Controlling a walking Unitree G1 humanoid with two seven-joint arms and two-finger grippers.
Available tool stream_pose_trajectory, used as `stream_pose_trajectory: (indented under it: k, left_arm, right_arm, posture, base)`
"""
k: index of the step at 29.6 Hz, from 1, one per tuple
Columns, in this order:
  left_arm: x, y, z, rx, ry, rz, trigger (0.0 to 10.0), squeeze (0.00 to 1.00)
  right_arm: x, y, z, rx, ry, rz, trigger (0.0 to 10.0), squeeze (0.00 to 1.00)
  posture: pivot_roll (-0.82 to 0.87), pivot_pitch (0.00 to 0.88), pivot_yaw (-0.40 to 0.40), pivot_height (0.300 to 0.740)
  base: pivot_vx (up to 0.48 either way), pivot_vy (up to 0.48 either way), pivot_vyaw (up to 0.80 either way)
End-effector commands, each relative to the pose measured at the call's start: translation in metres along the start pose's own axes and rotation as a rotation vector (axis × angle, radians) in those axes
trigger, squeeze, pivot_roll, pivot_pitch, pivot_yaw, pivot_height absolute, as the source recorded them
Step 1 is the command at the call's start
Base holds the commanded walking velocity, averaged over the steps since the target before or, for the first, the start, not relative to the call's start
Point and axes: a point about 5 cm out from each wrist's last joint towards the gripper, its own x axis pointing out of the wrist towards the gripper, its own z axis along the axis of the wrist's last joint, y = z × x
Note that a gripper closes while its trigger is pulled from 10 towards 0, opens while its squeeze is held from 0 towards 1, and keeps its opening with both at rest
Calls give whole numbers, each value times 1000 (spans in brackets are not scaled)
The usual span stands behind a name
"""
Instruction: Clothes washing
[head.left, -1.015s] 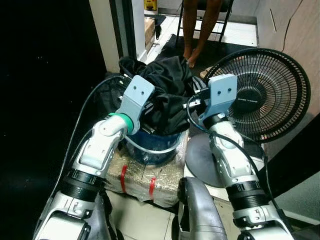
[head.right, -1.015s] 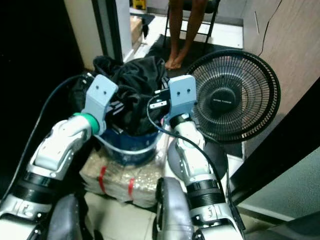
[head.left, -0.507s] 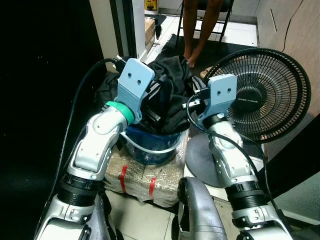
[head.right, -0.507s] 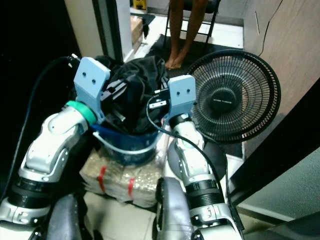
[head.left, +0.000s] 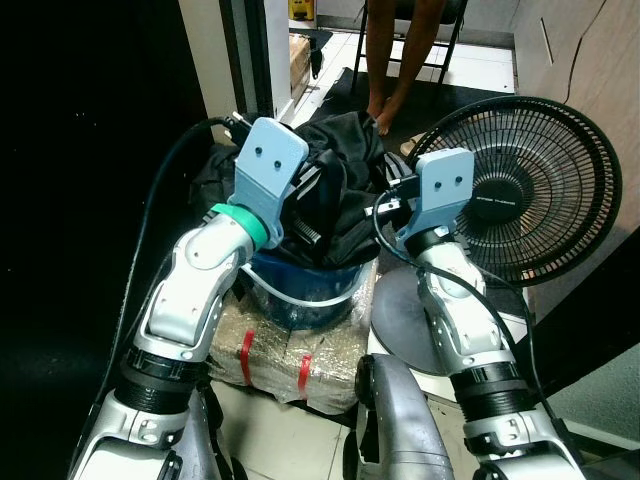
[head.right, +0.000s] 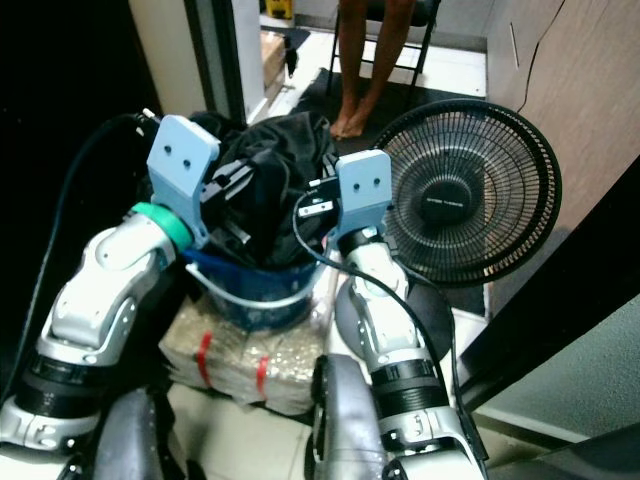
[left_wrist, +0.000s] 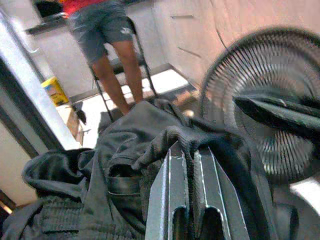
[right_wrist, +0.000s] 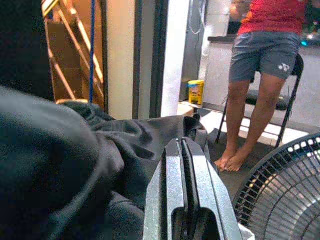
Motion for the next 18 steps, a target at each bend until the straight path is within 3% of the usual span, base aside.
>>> stream_pose_trajectory:
  k: [1, 3, 18]
  left_arm:
    - [-4, 9, 9, -35, -48, 80, 10000, 0]
    - [-5, 15, 13, -64, -72, 140, 10000, 0]
    - [-5, 15, 11, -65, -65, 147, 10000, 0]
  right_arm:
    - [-2, 0, -1, 39, -1, -19, 10000, 0]
    - [-2, -1, 0, 57, -5, -27, 10000, 0]
    - [-1, -2, 0, 47, -6, -21, 10000, 0]
  posture:
    - [-20, 37, 36, 490]
    - [-22, 33, 35, 500]
    - [-23, 26, 31, 535]
  base:
    - [0, 0, 0]
    - [0, 0, 0]
    - [0, 0, 0]
